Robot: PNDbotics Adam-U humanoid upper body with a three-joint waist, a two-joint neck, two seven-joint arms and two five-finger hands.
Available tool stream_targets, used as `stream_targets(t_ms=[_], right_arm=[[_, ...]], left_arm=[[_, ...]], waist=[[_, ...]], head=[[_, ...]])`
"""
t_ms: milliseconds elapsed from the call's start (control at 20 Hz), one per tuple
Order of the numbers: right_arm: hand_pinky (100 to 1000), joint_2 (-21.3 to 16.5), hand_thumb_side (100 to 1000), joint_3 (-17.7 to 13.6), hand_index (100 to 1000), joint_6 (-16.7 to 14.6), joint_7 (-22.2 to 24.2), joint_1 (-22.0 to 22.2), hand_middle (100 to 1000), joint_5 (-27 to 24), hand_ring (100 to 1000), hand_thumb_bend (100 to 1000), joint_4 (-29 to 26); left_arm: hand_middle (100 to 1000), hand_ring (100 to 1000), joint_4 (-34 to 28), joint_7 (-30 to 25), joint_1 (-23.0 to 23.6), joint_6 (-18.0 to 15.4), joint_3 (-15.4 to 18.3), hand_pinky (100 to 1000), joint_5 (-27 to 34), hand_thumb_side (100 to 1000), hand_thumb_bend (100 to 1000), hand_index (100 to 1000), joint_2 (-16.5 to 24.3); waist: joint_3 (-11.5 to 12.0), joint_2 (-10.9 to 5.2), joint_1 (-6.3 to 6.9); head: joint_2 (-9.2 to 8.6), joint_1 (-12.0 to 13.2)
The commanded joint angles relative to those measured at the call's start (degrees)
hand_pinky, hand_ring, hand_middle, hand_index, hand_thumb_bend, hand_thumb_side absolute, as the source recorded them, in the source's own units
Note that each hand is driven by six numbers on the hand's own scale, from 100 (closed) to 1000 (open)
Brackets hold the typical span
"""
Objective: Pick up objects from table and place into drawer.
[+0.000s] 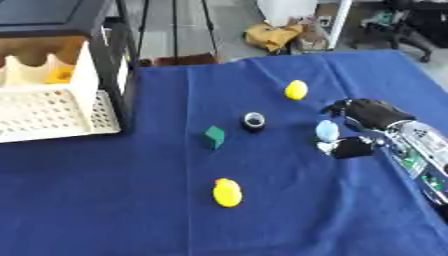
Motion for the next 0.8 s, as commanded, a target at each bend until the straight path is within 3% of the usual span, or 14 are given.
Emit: stream_targets(t_ms=[50, 500, 800], right_arm=[[659, -1.6, 789, -1.2, 921, 0.7, -1.5, -0.4, 739, 1.3, 857, 320, 0.5], [652, -1.8, 791, -1.2, 897, 0.7, -2.2, -0.7, 722, 1.3, 853, 249, 0.8], [647, -1.6, 789, -1.1, 889, 0.4, -1.1, -0.9, 710, 0.9, 852, 256, 1.3]], left_arm=[[693, 747, -0.7, -0.2, -0.6, -0.2, 0.0, 520, -0.5, 1000, 117, 934, 0.2], [694, 747, -0.7, -0.6, -0.4, 0.0, -0.3, 517, -1.2, 1000, 115, 932, -0.3], [693, 745, -0.7, -0.4, -0.4, 0.0, -0.4, 514, -1.2, 1000, 117, 932, -0.5]], waist=[[0.1, -0.97, -0.10], [-0.3, -0.52, 0.26], [-0.1, -0.42, 0.21]], head=[[-0.91, -0.5], [-0.61, -0.6], [-0.98, -1.0]])
